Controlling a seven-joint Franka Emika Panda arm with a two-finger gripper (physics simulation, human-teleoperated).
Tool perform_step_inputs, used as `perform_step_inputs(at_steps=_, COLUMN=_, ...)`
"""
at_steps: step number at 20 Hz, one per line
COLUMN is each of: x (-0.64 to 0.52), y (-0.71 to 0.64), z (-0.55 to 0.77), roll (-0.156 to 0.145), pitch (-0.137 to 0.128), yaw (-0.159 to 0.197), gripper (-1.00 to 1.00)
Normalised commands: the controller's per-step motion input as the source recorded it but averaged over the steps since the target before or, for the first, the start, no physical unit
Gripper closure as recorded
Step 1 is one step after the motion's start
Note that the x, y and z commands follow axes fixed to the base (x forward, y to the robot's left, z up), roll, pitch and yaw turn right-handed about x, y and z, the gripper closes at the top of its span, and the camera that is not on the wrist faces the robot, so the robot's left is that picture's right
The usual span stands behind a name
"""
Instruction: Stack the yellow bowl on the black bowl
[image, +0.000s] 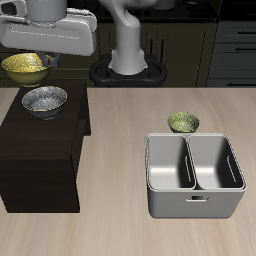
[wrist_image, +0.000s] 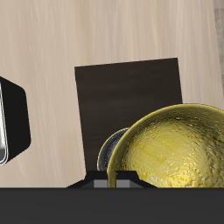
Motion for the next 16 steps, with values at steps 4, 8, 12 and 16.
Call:
perform_step_inputs(at_steps=4, x=-0.04, y=-0.07, z=-0.21, roll=-0.015, pitch=0.03, yaw=-0.019, gripper=1.0)
perform_step_inputs(at_steps=8, x=-0.1, y=-0.07, z=-0.21, roll=-0.017, pitch=0.01, yaw=0.003, gripper=1.0)
perform_step_inputs(at_steps=12, x=-0.22, y=0.02, z=-0.18, roll=0.004, pitch=0.008, yaw=-0.002, gripper=1.0)
perform_step_inputs(at_steps=16, x=-0.15, y=0.12, z=-0.14, roll=0.014, pitch=-0.016, yaw=0.023, gripper=1.0)
